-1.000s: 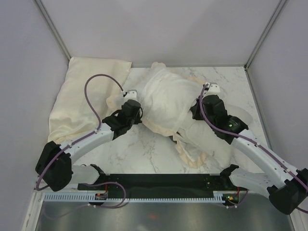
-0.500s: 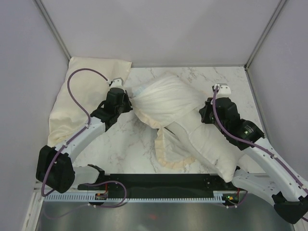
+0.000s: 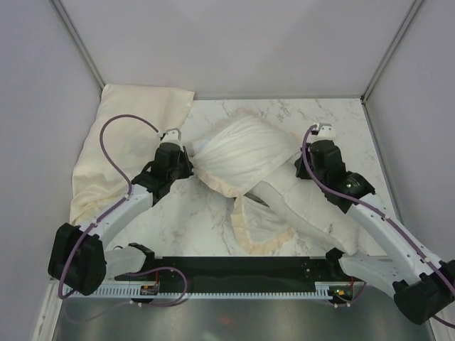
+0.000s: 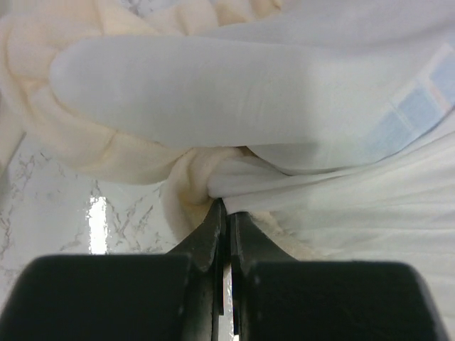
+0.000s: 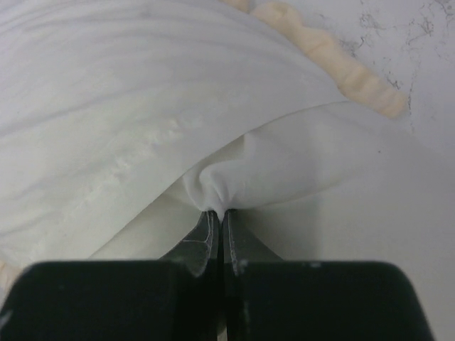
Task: Remove the pillowcase from the pillow
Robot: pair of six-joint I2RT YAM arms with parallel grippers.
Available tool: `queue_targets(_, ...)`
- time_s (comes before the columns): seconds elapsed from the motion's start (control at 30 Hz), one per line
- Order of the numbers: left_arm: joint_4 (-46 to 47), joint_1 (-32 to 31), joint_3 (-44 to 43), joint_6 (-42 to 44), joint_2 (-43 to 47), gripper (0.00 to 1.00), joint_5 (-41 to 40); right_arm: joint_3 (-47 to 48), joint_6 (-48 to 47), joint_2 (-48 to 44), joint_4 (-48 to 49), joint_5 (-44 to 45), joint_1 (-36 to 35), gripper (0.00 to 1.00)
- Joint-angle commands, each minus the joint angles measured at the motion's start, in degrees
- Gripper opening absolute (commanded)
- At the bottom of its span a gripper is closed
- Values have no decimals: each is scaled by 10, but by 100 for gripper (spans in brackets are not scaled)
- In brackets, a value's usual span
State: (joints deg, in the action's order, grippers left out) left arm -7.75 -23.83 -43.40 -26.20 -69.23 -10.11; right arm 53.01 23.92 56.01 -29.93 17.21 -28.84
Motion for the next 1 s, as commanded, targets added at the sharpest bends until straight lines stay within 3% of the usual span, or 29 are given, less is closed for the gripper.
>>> queue_targets(0.0, 22, -30, 32, -7, 32, 2, -56, -36, -55, 40, 52, 5, 98, 0)
queue_targets(0.2, 27, -137, 60, -6, 40, 2, -81, -21, -80, 117, 100, -33, 185, 0)
queue_targets(0.5, 94, -266, 74, -23, -1, 2, -50, 14, -72, 105, 61, -35, 204, 0)
queue_targets(0.6, 106, -304, 58, -23, -46, 2, -39, 20, -69, 62, 16, -50, 204, 33)
queue_targets(0.63, 113, -314, 52, -23, -56, 2, -36, 21, -66, 49, 5, -54, 203, 63)
queue_targets(0.67, 118, -334, 41, -23, -79, 2, -36, 26, -63, 36, -22, -60, 203, 71)
queue_targets(0.73, 130, -353, 28, -21, -99, 2, -31, 30, -56, 0, -50, -61, 203, 83)
queue_targets(0.97, 151, -414, -35, -17, -157, 2, -18, -14, -20, -84, -149, -140, 201, 93)
